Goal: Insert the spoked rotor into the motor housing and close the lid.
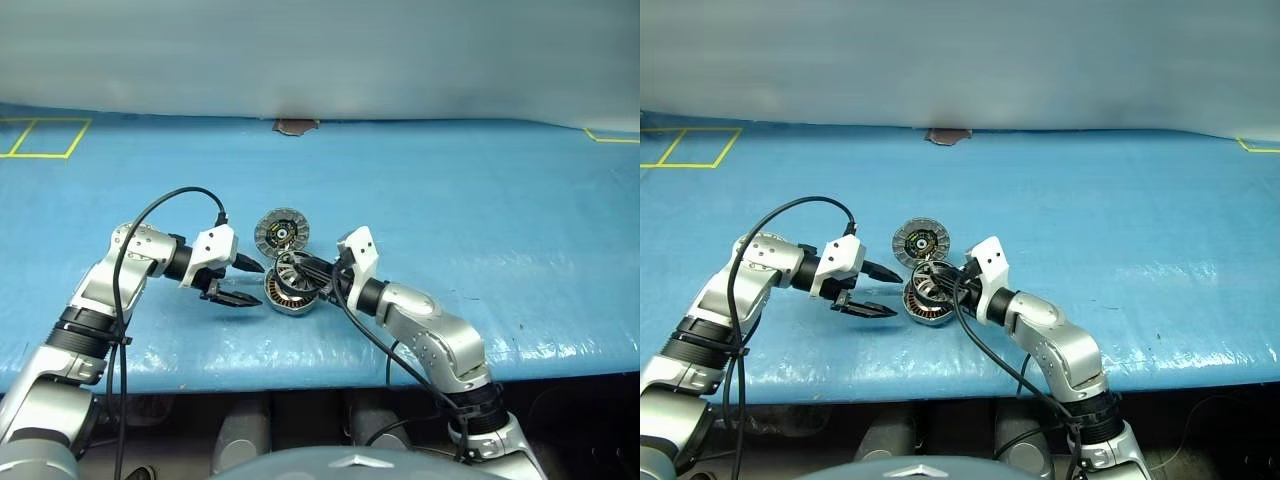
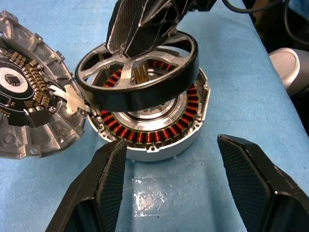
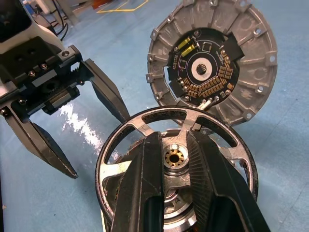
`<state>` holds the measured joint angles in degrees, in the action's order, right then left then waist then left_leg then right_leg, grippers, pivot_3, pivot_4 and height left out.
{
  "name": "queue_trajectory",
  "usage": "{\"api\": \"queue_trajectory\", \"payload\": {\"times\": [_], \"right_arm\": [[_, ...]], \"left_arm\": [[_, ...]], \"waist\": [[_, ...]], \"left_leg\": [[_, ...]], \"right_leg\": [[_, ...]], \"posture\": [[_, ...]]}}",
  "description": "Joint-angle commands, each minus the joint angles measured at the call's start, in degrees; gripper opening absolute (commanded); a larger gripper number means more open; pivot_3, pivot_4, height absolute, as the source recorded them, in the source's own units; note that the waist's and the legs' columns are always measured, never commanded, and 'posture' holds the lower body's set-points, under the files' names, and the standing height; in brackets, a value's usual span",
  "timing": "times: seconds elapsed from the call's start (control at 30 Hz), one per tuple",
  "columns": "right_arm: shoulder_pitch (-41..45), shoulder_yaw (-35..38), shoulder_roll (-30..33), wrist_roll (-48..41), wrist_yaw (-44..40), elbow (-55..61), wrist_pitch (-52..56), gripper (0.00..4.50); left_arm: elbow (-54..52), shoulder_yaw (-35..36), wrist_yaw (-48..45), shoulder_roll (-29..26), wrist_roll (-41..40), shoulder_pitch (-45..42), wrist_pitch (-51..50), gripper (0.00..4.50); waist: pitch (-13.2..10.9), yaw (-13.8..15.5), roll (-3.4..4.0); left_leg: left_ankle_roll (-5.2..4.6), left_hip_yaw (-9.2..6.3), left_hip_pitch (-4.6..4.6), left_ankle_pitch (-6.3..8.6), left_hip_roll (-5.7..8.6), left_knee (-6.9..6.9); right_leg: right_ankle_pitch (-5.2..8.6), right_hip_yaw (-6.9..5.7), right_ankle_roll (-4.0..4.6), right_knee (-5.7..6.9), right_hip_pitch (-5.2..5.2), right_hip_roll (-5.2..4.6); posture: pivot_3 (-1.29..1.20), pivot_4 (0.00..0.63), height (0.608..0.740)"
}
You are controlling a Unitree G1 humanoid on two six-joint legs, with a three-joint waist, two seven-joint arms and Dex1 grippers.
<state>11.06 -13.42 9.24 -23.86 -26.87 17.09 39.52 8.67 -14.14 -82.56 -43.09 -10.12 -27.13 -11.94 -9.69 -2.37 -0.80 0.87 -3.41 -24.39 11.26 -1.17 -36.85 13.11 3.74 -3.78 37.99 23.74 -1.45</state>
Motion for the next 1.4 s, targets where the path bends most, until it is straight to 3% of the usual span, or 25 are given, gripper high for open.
{"api": "queue_trajectory", "payload": {"times": [0.03, 0.63, 1.4], "right_arm": [[1.04, -0.45, 0.18, 0.03, 0.30, 3.83, -0.04, 0.36], [1.48, -4.85, 1.69, 3.06, 0.33, 3.92, -0.36, 0.36], [2.29, -5.23, 2.39, 6.32, -0.94, 0.54, -1.06, 0.36]], "left_arm": [[-0.03, 0.60, -0.49, -0.67, -0.14, -0.93, 0.47, 3.27], [0.74, 1.20, -0.79, -2.12, -0.30, -0.45, 0.53, 3.27], [2.71, 2.53, 0.54, -0.90, -1.81, 2.18, 0.03, 3.27]], "waist": [[0.00, 0.00, 0.00], [0.00, -0.05, 0.00], [0.00, -0.03, 0.00]], "left_leg": [[0.00, 0.00, 0.00, 0.00, 0.00, 0.01], [0.00, 0.00, -0.02, 0.00, 0.00, 0.05], [0.00, 0.00, -0.03, 0.00, 0.00, 0.05]], "right_leg": [[0.00, 0.00, 0.00, 0.00, 0.01, 0.00], [0.00, 0.00, 0.01, -0.03, 0.03, 0.00], [0.00, 0.00, 0.01, -0.04, 0.04, 0.00]], "posture": [[0.00, 0.150, 0.740], [0.00, 0.150, 0.740], [0.00, 0.150, 0.740]]}}
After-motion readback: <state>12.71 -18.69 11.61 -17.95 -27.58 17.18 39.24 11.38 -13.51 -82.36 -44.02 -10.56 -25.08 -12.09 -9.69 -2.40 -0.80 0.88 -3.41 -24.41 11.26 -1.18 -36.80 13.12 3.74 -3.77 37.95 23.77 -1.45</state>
